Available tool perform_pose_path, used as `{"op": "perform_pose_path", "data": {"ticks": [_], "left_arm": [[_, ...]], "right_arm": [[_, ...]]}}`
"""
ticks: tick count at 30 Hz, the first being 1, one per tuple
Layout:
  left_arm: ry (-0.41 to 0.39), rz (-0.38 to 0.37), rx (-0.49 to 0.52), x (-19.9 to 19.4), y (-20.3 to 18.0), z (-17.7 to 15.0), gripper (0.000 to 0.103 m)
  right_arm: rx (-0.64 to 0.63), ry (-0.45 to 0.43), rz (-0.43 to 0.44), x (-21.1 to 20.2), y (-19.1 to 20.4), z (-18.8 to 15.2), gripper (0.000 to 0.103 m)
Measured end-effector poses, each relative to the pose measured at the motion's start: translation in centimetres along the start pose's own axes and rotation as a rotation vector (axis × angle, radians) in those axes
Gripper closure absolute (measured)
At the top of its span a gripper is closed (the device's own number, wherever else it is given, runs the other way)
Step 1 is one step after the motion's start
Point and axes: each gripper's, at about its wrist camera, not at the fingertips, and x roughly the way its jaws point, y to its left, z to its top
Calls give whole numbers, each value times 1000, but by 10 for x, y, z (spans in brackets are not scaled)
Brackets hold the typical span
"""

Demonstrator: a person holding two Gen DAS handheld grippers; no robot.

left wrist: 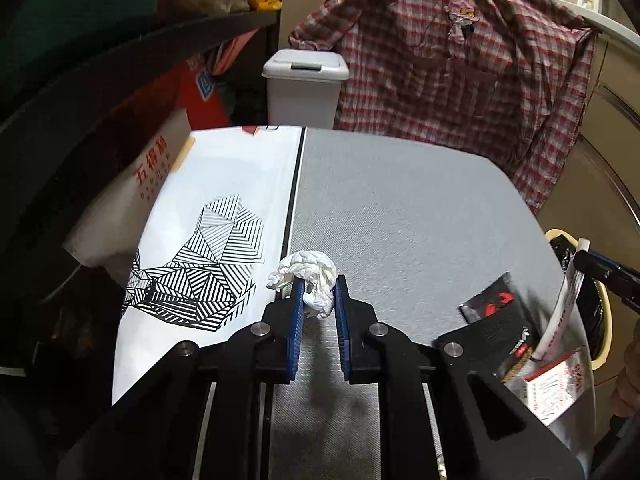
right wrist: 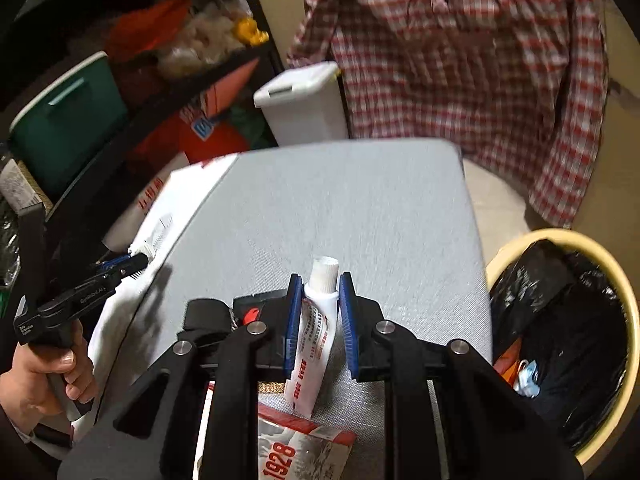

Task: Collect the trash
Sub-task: 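Grasp the white tissue with the left tool while the right tool grasps the toothpaste tube, then carry the tissue and toothpaste tube over the bin and open both tools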

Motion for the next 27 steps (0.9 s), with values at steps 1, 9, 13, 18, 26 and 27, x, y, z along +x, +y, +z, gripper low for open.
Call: {"op": "perform_pose_path", "data": {"ticks": [1,9,13,18,26,27], "left_arm": [[-6,-2,2,-4,-2,1,88],[-65,-22,4,-41,-12,4,88],[-95,-29,2,-60,-19,5,88],[-125,-30,-3,-86,-32,7,88],[-174,-64,13,-129,-65,5,88],[-175,-67,12,-132,-69,4,88]], "right_arm": [[-5,-19,0,-7,1,2,84],[-20,-138,4,-58,6,11,84],[-20,-178,0,-81,7,11,84],[-24,-232,-5,-114,7,8,84],[-54,-306,-33,-165,6,4,84],[-55,-312,-36,-171,5,3,84]]}}
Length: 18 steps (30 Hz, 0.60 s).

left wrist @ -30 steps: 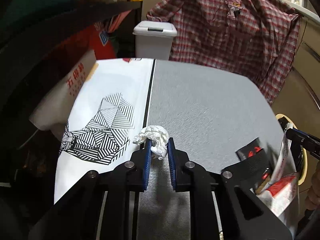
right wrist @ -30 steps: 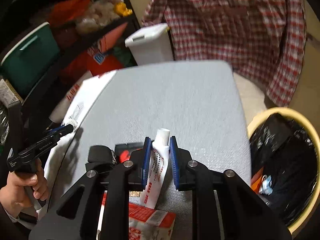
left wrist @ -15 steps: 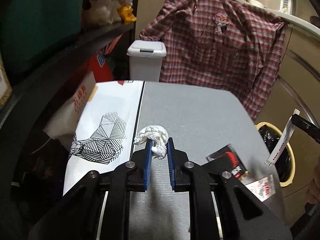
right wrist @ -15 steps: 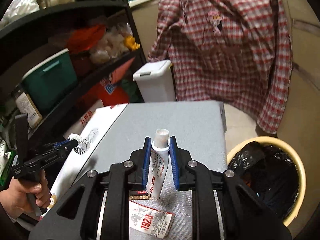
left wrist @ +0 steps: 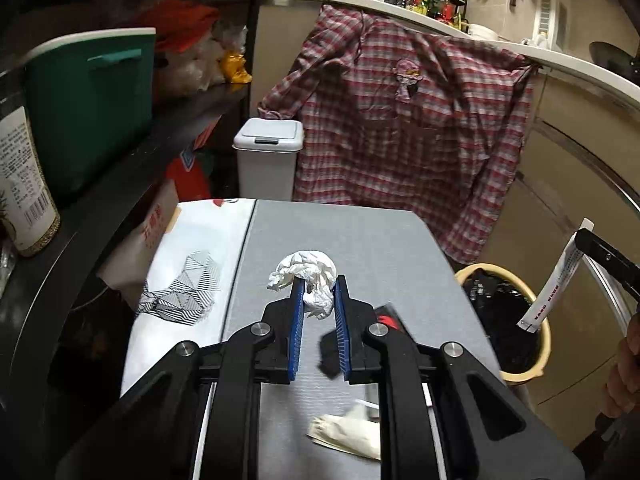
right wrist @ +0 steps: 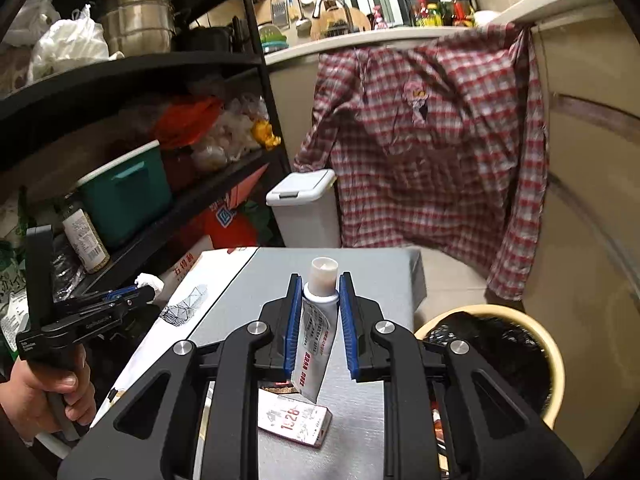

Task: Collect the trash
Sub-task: 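Carry the tissue and toothpaste tube over the bin and open both tools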

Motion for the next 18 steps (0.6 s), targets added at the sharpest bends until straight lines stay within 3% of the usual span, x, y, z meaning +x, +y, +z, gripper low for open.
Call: {"op": "perform_pose_path", "data": {"ticks": [8,13,18], "left_arm": [[12,-14,2,-18,-37,-15,88],[20,-25,34,-21,-57,-21,88],[28,-33,52,-20,-70,-26,88]], "right_arm": [[-12,-56,-42,-55,-17,18,84],[-49,-76,-124,-76,-38,11,84],[42,-77,-171,-77,-76,-1,84]]}}
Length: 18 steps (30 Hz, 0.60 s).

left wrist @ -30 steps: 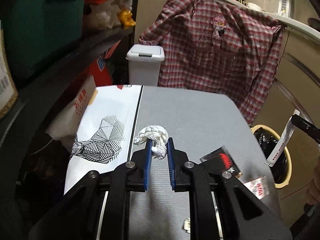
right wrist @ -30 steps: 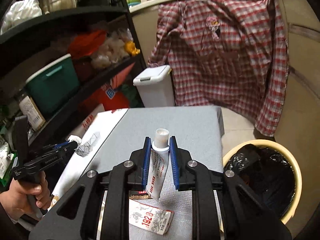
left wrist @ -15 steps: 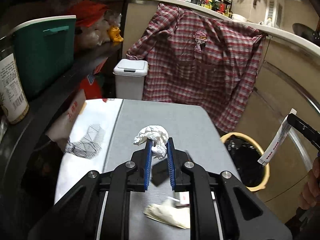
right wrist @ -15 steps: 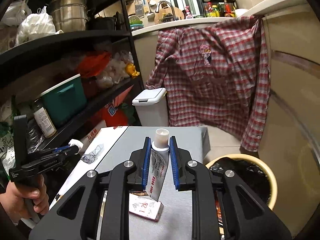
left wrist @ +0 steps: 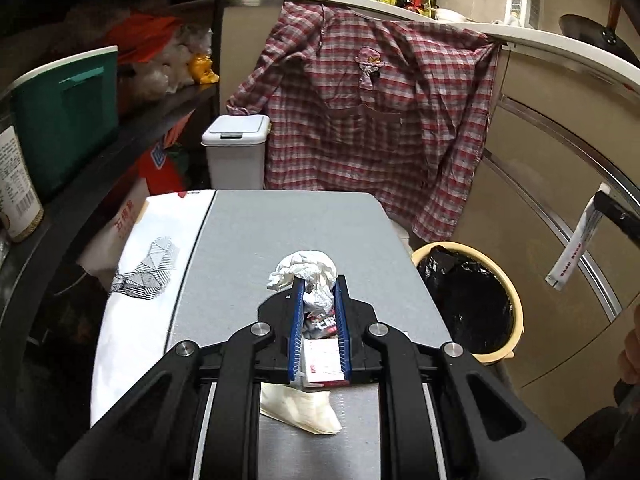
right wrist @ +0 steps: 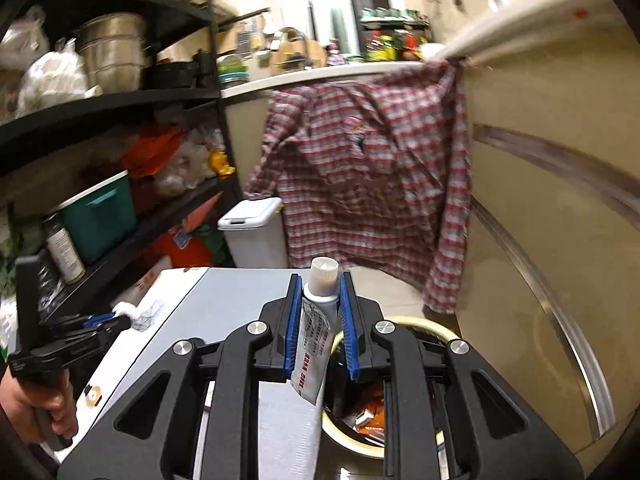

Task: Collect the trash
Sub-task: 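Carry the tissue and toothpaste tube over the bin and open both tools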

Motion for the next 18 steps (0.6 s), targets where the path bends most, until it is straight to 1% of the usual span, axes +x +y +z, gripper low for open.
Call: {"op": "perform_pose_path", "data": {"ticks": [8,13,18], "left_arm": [[3,-12,34,2,-23,-3,88],[1,-37,54,4,-44,3,88],[3,-74,78,13,-67,10,88]], "right_arm": [[27,0,-60,8,-43,-12,84],[35,-7,-99,11,-64,-16,84],[65,-4,-114,18,-84,-17,84]]}}
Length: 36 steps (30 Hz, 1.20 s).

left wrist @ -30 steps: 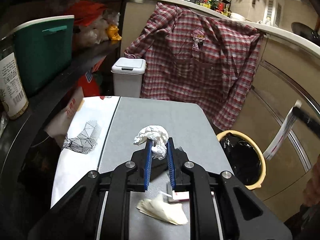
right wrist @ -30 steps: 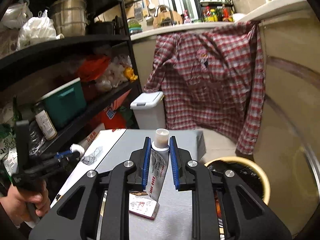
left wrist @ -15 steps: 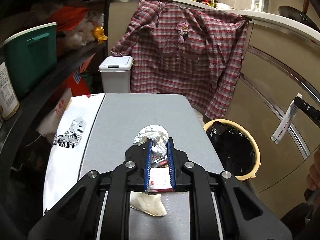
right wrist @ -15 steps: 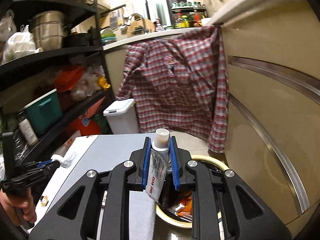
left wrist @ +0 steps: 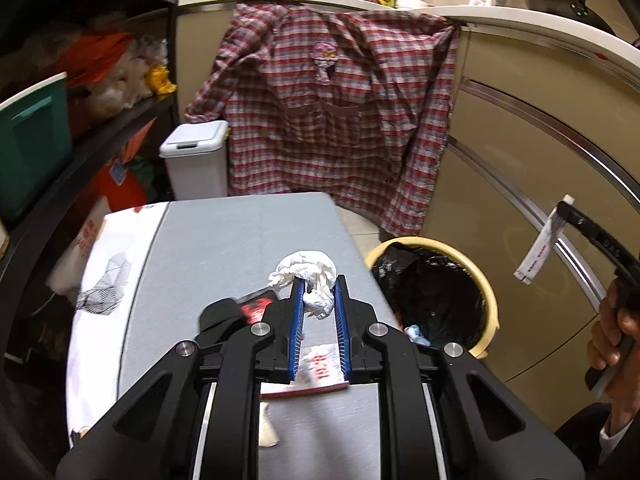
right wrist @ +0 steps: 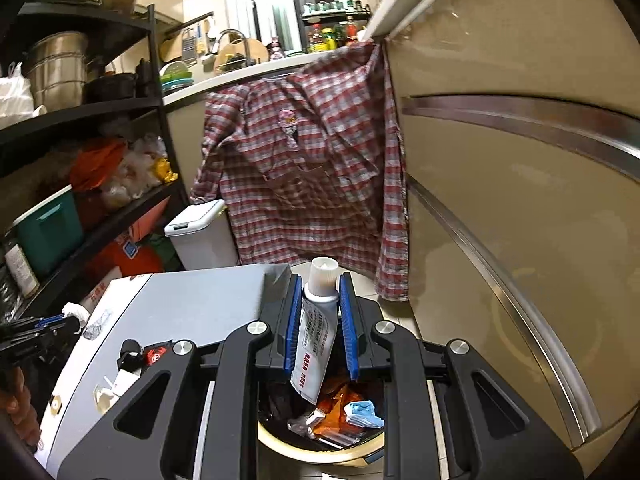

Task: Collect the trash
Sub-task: 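Carry the tissue and toothpaste tube over the bin and open both tools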

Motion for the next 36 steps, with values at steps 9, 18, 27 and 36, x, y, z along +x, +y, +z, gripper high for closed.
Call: {"op": "perform_pose_path", "data": {"ticks": [9,18,27,36], "left_arm": [[-8,-77,27,24,-48,25,88],[30,-118,34,60,-84,33,88],[70,-141,63,90,-111,37,88],[91,-162,84,106,-127,42,88]], "right_arm": [[28,-1,-10,10,-12,3,84],[21,5,-23,24,-14,6,84],[32,21,-23,39,-20,7,84],[33,34,-29,47,-20,4,84]]}}
